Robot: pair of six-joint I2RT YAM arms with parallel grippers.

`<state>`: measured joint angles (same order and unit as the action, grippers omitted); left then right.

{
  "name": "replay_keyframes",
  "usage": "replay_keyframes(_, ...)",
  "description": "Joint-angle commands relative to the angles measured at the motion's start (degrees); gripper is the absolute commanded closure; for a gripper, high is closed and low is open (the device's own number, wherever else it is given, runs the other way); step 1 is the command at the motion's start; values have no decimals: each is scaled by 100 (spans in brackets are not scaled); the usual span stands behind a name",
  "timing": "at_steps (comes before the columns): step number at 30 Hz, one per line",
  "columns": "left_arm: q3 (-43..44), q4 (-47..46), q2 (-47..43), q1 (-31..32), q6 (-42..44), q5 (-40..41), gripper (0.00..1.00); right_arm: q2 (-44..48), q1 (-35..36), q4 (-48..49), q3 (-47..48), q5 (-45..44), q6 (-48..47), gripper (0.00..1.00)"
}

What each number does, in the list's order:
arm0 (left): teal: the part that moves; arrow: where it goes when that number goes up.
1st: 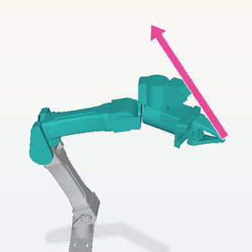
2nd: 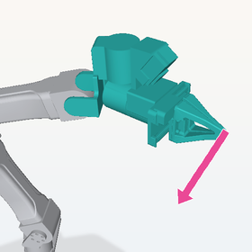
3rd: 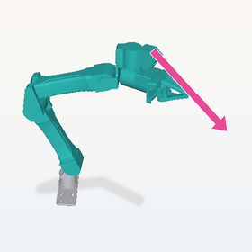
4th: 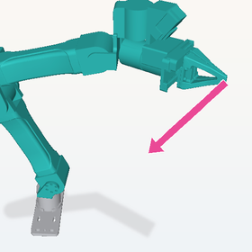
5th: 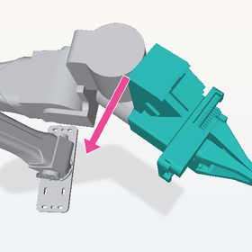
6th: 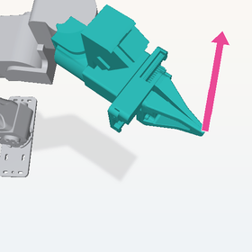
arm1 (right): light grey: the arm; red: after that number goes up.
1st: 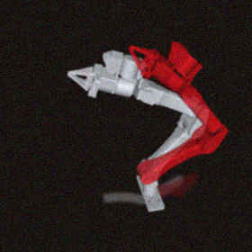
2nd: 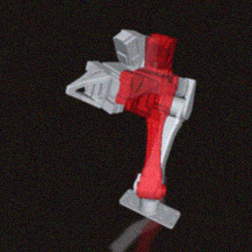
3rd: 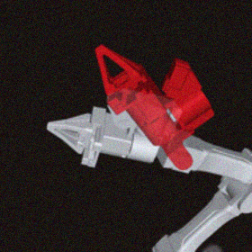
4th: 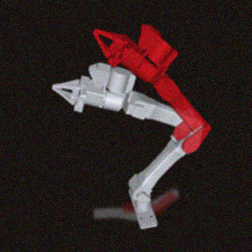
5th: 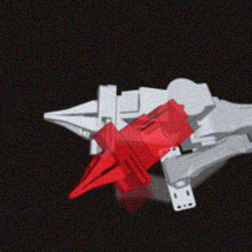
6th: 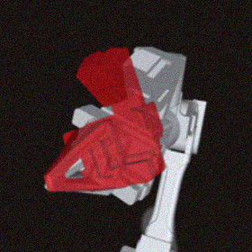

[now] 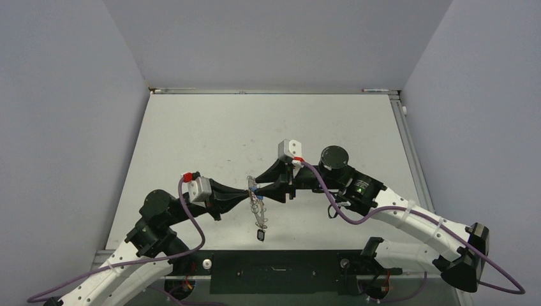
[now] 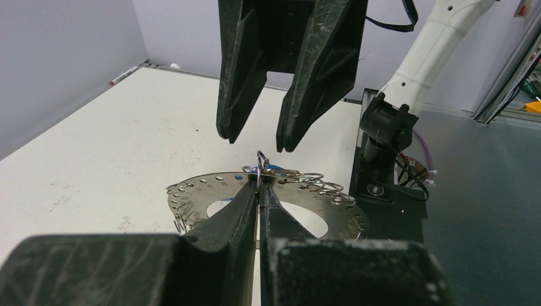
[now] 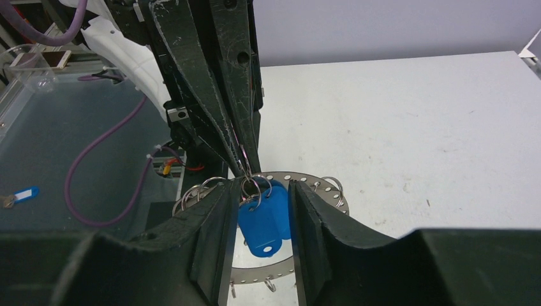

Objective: Put the keys on the keyring

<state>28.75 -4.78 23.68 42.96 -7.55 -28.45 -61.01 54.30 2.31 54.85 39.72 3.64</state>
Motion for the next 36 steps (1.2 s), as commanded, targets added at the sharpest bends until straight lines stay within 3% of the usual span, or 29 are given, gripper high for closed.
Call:
replay_keyframes(1,87,-639,-62,-16,-97,-196,100,-170,14,396,325,457,-41,66)
replay_keyframes(14,78,-656,-75,-18,-97,-164,100,-363,172,512,328,483,71,72)
replay_keyframes(29,78,-661,-62,-21,-115,-143,100,-538,236,554,353,483,48,94)
replay_keyframes(33,99,-616,-70,-29,-111,-56,100,-562,239,449,406,505,-53,95)
replay_keyframes(36,104,-563,-79,-19,-77,-3,94,-503,233,398,394,366,-115,95)
